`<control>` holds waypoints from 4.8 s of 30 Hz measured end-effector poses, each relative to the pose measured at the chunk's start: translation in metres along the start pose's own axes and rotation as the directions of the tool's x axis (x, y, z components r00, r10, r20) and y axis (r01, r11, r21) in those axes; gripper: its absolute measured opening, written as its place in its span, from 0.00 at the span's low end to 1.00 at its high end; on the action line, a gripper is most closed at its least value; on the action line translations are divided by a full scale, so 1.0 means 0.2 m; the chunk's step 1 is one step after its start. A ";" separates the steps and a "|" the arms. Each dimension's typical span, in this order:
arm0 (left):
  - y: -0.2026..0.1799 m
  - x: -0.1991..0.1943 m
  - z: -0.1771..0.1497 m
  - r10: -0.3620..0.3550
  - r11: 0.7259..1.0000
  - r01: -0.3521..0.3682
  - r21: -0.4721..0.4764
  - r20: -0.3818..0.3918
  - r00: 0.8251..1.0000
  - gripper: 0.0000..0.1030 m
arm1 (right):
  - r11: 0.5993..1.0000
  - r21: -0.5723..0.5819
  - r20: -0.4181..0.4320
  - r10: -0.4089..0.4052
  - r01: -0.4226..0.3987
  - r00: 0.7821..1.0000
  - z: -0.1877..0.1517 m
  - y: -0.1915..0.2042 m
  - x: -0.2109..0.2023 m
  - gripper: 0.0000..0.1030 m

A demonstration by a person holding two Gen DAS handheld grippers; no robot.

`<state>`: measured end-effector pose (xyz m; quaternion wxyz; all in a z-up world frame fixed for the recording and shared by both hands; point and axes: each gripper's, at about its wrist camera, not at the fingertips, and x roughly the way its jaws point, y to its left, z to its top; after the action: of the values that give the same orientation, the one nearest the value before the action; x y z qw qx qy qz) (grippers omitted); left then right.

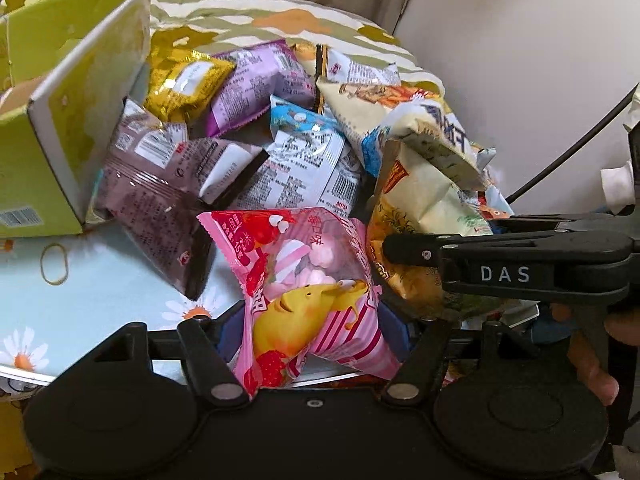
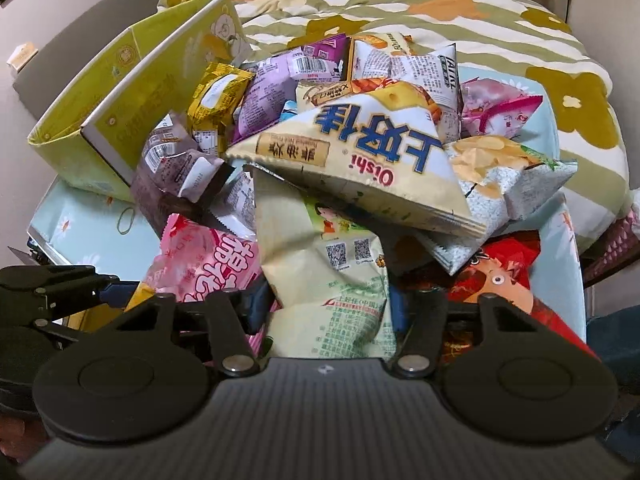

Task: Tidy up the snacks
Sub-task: 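Grasp the pink marshmallow bag with the left tool while the right tool grasps the cream chip bag, then carry both bags over the yellow box and release them inside, then move both tools back over the snack pile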

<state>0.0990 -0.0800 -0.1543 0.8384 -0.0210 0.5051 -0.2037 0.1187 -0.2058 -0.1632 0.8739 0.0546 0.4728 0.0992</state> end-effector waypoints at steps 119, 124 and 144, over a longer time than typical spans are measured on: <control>1.31 -0.82 0.83 0.329 0.941 -0.330 -0.077 0.440 0.836 0.97 | 0.996 0.044 0.366 -0.086 0.075 0.927 1.22 1.28 0.16 1.00; 1.21 -0.86 0.79 0.290 0.952 -0.301 -0.053 0.466 0.836 0.97 | 0.989 0.068 0.399 -0.145 0.128 0.905 1.11 1.25 -0.03 1.00; 0.40 -0.65 0.45 0.208 0.957 -0.274 0.096 0.433 0.877 0.97 | 0.971 0.148 0.362 -0.230 0.188 0.903 0.60 0.46 -0.45 1.00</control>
<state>0.1491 0.0243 -0.0205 0.9449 0.0639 0.2950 -0.1268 0.1602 -0.1357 -0.0064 0.9495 0.0692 0.3042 -0.0335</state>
